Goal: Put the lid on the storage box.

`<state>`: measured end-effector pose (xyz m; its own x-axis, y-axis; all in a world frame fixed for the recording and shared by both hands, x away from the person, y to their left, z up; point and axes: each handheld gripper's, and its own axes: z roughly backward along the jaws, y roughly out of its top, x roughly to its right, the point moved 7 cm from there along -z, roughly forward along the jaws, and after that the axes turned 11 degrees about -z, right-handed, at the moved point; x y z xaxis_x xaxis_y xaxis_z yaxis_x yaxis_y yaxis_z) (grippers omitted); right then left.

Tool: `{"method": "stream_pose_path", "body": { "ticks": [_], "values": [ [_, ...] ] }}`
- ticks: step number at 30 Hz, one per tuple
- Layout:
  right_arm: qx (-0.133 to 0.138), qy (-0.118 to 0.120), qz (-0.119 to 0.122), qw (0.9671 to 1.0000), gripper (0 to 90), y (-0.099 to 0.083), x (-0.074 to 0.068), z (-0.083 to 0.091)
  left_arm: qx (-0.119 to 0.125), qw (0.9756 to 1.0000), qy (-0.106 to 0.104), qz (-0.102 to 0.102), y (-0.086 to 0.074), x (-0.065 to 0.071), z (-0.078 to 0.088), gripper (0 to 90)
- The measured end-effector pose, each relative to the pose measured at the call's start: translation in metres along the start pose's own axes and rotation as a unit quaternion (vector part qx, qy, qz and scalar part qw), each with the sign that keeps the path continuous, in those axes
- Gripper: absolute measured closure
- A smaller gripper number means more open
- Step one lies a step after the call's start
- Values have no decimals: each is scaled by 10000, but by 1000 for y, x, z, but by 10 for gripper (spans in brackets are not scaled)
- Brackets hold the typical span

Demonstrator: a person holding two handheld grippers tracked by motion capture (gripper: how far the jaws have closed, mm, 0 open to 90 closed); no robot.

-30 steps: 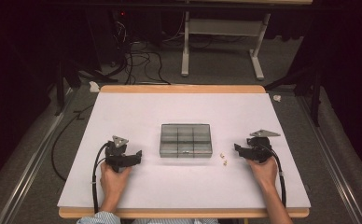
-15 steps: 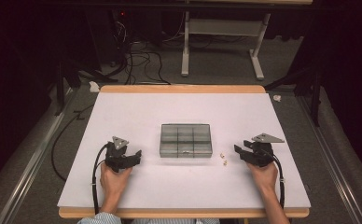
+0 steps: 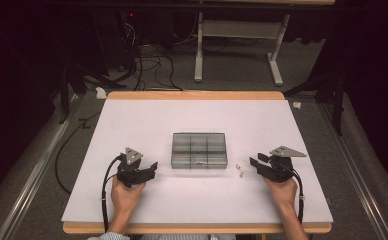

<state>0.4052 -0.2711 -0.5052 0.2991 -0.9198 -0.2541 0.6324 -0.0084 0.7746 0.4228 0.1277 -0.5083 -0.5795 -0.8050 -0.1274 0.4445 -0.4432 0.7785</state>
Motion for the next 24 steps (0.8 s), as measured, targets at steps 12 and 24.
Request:
{"method": "stream_pose_path", "body": {
  "ticks": [12,24],
  "values": [
    [39,303,103,9995,634,-4,-23,4,401,9983,-426,-20,15,19,11,360],
    [-23,632,278,9976,692,-8,-45,1,537,9960,-702,-114,18,36,11,433]
  ]
}}
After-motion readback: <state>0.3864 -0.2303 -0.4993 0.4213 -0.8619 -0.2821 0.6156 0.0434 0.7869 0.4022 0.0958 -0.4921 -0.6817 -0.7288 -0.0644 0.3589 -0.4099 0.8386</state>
